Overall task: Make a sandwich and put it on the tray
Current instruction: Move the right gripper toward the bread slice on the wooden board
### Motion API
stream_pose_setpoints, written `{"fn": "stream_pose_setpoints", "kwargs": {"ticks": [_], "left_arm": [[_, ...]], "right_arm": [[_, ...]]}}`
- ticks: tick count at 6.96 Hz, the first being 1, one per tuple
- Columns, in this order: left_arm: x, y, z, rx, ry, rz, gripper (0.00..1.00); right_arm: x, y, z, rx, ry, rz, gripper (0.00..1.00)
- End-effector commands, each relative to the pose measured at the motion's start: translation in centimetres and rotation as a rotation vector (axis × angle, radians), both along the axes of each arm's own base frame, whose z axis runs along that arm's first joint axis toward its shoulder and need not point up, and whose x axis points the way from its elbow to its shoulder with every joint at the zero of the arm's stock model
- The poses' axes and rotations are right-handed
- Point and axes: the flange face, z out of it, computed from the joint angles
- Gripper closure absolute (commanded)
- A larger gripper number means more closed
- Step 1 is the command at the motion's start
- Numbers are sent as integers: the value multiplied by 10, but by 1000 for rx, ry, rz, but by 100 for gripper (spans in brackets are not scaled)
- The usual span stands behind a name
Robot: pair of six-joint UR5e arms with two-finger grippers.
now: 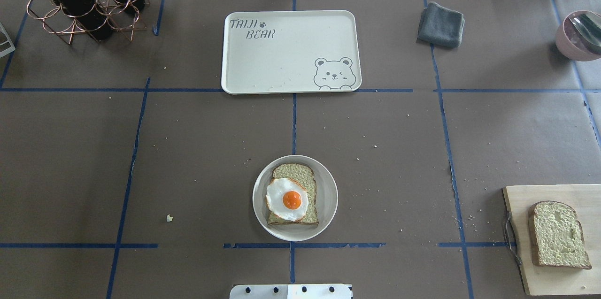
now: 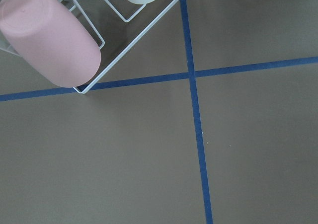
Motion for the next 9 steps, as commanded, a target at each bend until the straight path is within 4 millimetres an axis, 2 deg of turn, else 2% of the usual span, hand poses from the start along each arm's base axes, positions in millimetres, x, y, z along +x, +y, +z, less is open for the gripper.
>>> {"fn": "stream_pose_setpoints", "kwargs": {"ticks": [1,3,5,6,7,8,9], "left_arm": [[0,-1,-2,8,0,1,0],[2,-22,-26,74,-3,8,0],[4,-50,-66,220,-4,12,0],[29,-57,-77,308,0,59,0],[45,-60,-88,407,9,83,0],[49,-63,-98,443,11,86,0],[64,-76,-110,471,18,109,0]], "right_arm": [[0,0,0,0,-1,0,0],[0,-1,-6,13,-6,0,0],[-6,-10,-23,29,-51,0,0],[-12,-38,-55,17,-106,36,0],[-14,-47,-66,28,-112,48,0],[-26,-43,-62,7,-143,25,0],[-43,-43,-69,8,-202,-16,0]]}}
